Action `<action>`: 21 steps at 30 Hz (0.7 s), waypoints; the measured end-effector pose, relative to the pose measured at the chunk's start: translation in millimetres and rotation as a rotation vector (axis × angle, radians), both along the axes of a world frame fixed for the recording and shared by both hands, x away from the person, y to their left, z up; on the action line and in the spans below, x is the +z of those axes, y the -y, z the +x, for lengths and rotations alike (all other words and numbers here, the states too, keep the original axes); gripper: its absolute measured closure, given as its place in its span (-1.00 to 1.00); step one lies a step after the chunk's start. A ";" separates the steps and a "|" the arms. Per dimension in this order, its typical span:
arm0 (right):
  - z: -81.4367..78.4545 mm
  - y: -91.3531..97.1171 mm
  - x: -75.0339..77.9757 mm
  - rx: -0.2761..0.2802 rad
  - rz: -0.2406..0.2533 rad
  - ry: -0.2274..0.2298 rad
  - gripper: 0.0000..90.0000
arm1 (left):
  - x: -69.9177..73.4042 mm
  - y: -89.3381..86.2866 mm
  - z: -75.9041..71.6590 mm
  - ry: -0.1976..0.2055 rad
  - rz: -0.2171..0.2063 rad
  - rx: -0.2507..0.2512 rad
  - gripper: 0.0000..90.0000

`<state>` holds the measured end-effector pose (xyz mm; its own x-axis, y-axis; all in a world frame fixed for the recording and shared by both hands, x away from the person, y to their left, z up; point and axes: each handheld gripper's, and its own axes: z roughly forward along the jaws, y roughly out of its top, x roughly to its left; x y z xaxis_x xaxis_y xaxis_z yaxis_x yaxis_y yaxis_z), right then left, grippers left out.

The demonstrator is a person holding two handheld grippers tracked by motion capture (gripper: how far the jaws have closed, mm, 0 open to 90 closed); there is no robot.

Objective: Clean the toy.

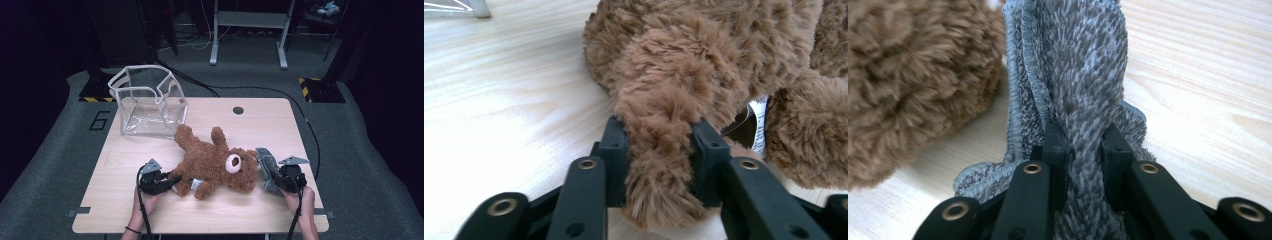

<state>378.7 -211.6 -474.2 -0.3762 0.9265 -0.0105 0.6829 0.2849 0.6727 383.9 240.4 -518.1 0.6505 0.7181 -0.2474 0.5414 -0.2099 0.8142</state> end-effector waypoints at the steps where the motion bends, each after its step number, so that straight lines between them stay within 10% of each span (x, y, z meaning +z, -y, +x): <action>1: 0.3 -0.5 0.8 -0.001 0.005 0.002 0.73 | 1.7 0.8 0.2 0.007 0.010 0.008 0.35; 13: 0.9 -0.8 5.8 0.004 0.007 0.010 0.73 | 28.6 26.7 -16.6 0.057 0.180 0.057 -0.56; 21: 0.3 0.1 7.0 0.008 0.003 0.014 0.73 | 38.7 48.0 -34.5 0.092 0.251 0.030 -0.66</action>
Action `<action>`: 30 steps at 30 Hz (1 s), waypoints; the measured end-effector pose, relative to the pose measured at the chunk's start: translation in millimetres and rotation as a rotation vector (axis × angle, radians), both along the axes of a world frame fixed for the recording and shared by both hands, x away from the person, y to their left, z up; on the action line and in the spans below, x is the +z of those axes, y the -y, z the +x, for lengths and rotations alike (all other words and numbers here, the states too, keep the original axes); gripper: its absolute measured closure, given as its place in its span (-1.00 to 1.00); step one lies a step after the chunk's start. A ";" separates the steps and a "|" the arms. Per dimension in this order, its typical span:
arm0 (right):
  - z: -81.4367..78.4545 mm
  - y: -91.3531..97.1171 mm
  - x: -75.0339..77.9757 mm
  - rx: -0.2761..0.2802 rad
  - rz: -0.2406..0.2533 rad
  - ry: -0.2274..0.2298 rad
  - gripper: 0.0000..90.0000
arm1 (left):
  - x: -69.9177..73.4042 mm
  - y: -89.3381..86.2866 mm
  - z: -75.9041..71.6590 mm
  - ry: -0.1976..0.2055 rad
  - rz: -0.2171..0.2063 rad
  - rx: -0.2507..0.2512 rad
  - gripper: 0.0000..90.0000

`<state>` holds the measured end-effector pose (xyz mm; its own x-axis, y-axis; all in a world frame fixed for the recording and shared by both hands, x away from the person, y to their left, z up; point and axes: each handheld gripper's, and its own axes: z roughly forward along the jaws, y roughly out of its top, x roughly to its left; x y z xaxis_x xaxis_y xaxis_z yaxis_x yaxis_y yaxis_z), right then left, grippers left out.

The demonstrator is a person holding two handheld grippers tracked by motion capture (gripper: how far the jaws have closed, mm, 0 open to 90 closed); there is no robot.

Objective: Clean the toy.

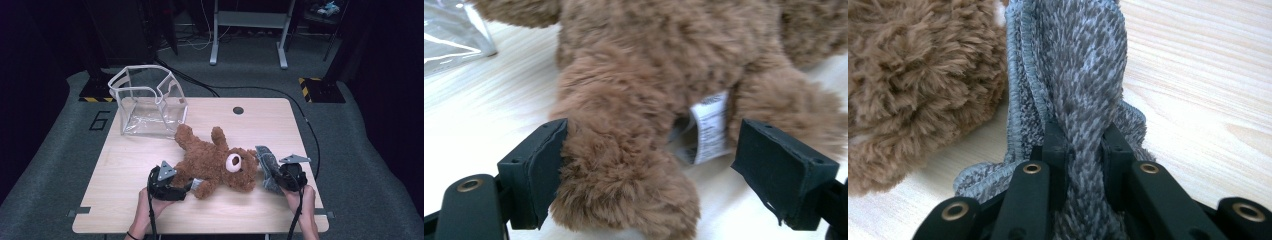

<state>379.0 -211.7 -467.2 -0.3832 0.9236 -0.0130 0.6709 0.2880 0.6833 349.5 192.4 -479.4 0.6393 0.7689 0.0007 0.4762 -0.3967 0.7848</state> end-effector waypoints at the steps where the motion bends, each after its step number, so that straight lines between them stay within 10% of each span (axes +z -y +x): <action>1: -0.4 -0.2 0.1 -0.003 0.001 -0.005 0.73 | 1.0 1.5 -2.4 -0.003 -0.003 -0.006 -0.67; 10: -1.3 -1.9 -0.2 0.002 0.003 -0.009 0.72 | 14.1 16.8 -19.3 0.046 0.012 -0.057 -0.54; 30: -3.0 1.1 -4.8 -0.007 0.010 -0.020 0.72 | -16.5 29.4 1.5 -0.099 0.087 -0.025 0.04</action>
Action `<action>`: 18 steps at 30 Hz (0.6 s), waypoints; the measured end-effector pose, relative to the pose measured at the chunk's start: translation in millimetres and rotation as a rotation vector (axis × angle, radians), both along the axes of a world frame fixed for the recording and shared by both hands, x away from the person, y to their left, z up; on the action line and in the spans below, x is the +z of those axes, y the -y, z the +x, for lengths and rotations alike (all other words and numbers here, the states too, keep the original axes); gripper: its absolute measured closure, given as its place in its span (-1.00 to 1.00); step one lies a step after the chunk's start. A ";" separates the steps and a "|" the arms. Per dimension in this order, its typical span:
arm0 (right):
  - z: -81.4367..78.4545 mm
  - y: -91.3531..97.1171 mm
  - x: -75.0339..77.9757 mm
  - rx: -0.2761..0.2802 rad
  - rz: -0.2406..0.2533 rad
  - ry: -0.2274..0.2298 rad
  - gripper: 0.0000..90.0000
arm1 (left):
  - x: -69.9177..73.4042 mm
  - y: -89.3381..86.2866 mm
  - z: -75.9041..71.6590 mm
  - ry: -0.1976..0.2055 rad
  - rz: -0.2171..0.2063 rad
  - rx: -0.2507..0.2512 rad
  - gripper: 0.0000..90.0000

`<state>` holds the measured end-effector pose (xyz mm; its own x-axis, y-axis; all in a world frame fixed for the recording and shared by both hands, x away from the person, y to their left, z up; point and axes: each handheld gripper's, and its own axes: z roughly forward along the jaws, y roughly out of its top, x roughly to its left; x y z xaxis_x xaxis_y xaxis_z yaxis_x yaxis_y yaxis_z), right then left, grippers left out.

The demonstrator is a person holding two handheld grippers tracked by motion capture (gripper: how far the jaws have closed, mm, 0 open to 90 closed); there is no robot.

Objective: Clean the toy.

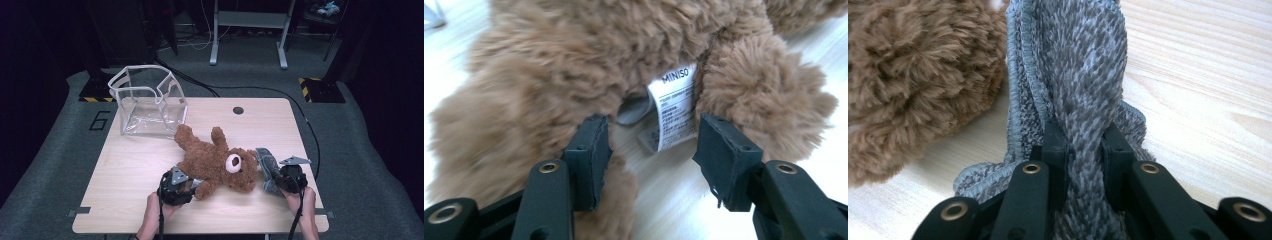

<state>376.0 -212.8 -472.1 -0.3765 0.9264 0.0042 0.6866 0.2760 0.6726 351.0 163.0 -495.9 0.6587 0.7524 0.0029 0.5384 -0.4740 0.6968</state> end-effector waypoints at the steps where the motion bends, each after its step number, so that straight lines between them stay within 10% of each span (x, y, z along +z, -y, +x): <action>1: -0.2 0.1 0.0 0.001 0.000 0.001 0.72 | -1.8 2.6 1.0 -0.002 0.000 0.008 0.04; 18: 4.3 12.4 -4.3 -0.033 -0.004 -0.010 0.72 | -8.6 27.1 13.2 0.017 0.038 -0.021 0.51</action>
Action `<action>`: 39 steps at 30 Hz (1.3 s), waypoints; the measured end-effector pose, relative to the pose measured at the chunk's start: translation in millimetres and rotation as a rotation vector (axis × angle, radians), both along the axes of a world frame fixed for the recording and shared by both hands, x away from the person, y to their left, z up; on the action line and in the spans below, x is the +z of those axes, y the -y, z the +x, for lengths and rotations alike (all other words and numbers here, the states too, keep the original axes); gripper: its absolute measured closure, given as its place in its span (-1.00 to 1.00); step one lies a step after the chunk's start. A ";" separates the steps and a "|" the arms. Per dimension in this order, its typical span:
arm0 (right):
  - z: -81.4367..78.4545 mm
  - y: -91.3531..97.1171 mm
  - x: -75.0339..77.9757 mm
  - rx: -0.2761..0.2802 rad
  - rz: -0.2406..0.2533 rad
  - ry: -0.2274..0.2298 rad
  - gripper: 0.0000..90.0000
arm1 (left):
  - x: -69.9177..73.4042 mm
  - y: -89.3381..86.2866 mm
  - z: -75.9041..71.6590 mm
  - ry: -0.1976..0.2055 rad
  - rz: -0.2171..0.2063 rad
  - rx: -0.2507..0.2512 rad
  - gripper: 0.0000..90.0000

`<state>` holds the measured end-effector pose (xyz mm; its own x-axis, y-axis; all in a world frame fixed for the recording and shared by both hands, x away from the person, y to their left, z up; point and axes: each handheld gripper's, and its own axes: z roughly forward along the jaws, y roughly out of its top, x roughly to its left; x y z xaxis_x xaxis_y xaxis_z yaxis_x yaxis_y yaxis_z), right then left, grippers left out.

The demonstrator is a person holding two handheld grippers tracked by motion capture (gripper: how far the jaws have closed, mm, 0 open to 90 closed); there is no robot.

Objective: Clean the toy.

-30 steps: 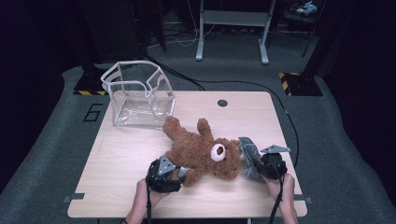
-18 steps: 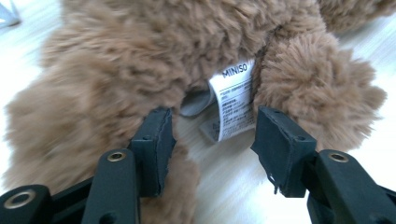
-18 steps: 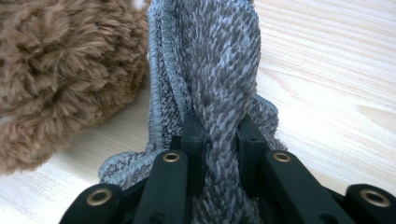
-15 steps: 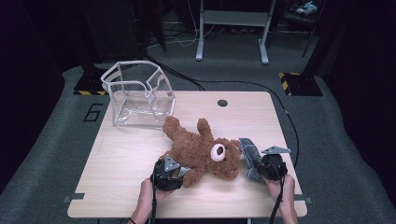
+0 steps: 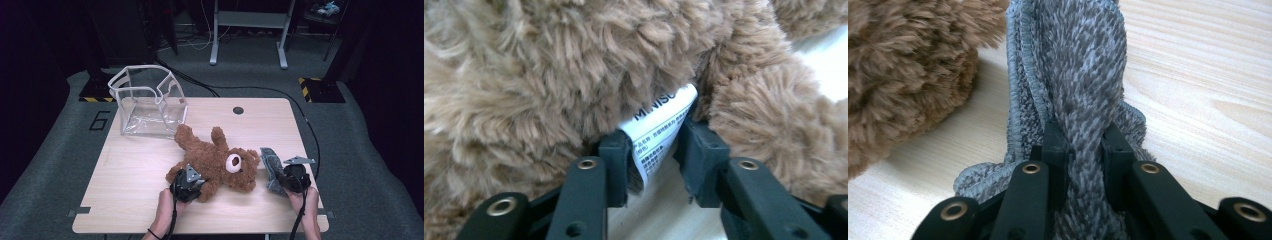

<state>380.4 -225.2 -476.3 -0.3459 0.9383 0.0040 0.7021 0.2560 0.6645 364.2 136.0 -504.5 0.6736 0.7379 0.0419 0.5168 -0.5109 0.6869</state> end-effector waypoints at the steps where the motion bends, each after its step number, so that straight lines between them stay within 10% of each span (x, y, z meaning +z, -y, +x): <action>1: 0.3 -0.3 0.0 -0.007 -0.005 -0.007 0.72 | 0.3 0.2 0.2 0.006 -0.002 0.006 0.56; 12: 3.3 -1.8 -0.5 -0.013 0.004 -0.009 0.72 | 10.6 -0.5 1.0 0.024 -0.025 -0.019 0.97; 39: 2.4 3.7 4.6 -0.028 0.002 -0.004 0.72 | 73.7 1.4 21.4 0.090 -0.148 -0.069 1.00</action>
<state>382.8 -228.9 -471.7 -0.3196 0.9475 0.0071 0.7116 0.2351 0.6621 385.6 134.6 -430.8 0.7212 0.6927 -0.0014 0.4174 -0.4329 0.7990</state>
